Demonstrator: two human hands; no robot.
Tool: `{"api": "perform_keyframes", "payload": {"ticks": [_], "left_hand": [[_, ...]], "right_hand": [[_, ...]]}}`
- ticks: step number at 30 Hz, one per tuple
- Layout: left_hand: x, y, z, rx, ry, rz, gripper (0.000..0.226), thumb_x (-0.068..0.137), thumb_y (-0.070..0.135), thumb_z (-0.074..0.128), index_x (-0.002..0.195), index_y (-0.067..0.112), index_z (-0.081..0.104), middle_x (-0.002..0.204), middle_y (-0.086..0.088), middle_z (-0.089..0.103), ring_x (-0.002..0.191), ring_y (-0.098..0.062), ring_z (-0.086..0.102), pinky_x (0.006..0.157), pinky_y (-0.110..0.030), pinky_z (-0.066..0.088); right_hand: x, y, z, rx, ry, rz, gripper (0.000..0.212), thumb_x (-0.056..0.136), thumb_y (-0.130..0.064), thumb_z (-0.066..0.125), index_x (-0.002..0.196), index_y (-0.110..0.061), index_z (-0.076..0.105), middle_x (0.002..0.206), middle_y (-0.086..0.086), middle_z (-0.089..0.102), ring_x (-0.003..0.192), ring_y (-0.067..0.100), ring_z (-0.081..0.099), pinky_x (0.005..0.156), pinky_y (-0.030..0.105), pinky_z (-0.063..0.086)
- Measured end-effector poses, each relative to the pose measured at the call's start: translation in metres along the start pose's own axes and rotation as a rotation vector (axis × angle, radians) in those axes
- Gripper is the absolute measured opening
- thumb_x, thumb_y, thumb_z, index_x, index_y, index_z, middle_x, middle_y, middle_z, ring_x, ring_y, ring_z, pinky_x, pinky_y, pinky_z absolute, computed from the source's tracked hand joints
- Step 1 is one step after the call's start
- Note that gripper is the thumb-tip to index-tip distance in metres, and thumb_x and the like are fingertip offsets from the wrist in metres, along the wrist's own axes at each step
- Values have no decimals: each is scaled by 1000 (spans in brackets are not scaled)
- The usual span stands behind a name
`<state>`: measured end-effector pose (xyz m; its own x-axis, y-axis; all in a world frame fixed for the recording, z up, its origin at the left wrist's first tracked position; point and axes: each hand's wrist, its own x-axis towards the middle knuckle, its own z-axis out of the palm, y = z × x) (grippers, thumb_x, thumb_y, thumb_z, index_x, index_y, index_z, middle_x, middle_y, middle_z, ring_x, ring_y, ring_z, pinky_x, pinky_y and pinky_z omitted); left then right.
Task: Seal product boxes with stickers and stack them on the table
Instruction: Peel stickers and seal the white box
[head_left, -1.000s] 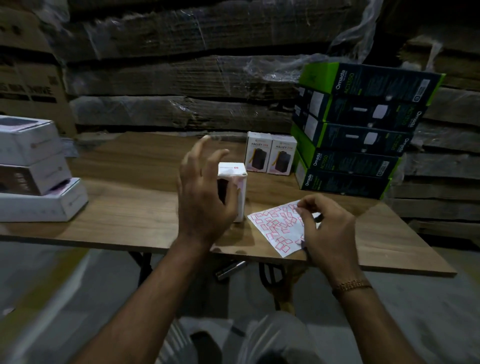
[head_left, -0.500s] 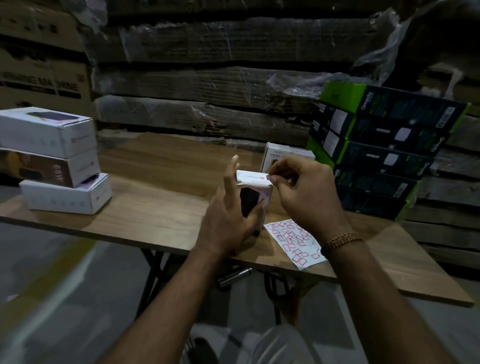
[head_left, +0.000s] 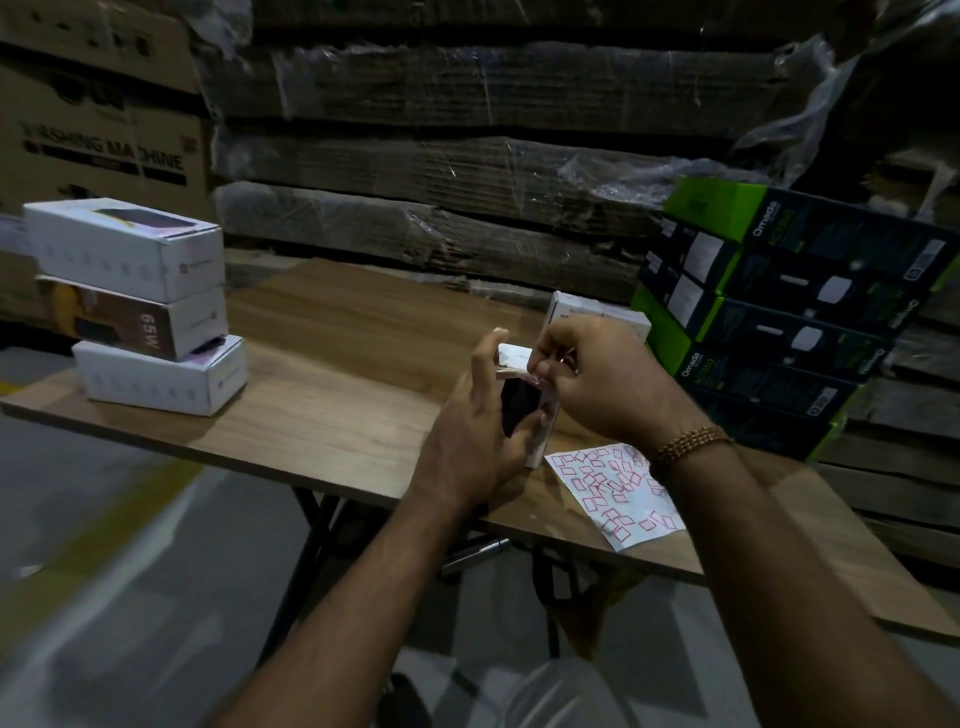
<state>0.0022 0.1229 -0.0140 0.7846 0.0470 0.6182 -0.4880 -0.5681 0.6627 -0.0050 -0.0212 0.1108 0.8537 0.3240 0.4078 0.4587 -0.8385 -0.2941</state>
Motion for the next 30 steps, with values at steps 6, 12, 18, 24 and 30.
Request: {"api": "perform_keyframes", "payload": {"ticks": [6,12,18,24,30], "left_hand": [[2,-3,1,1,3,13,98,93,44,78,163,41,9,140,-10,55,113,-24,65,78,-50,65],[1,-2,1,-11,5,17,97,93,49,75,163,41,8,138,-11,56,112,-25,66,77,-51,64],[2,-4,2,1,14,38,97,93,46,74,164,38,9,140,-10,56,114,-25,65,79,-51,64],[3,-7,4,-18,6,61,99,93,39,77,164,37,9,140,-9,55,113,-25,65,77,-51,64],[3,-7,4,-17,4,43,101,93,48,75,168,35,8,137,-10,57,113,-24,64,81,-47,62]], "right_hand": [[3,-7,0,-100,16,-32,9,99,-16,71,101,-25,74,105,-6,72,102,10,65,88,38,62],[3,-9,4,-172,39,-60,11,98,-16,72,104,-24,74,109,-4,73,107,13,66,91,40,61],[7,-13,-1,-266,2,-64,13,97,-15,73,105,-26,75,111,-2,73,109,16,66,91,41,61],[12,-13,-2,-293,-21,-70,17,96,-11,73,106,-26,75,107,-4,73,103,14,67,88,34,60],[10,-10,0,-303,6,-100,14,96,-13,74,105,-24,76,103,-6,74,98,11,66,88,36,60]]}}
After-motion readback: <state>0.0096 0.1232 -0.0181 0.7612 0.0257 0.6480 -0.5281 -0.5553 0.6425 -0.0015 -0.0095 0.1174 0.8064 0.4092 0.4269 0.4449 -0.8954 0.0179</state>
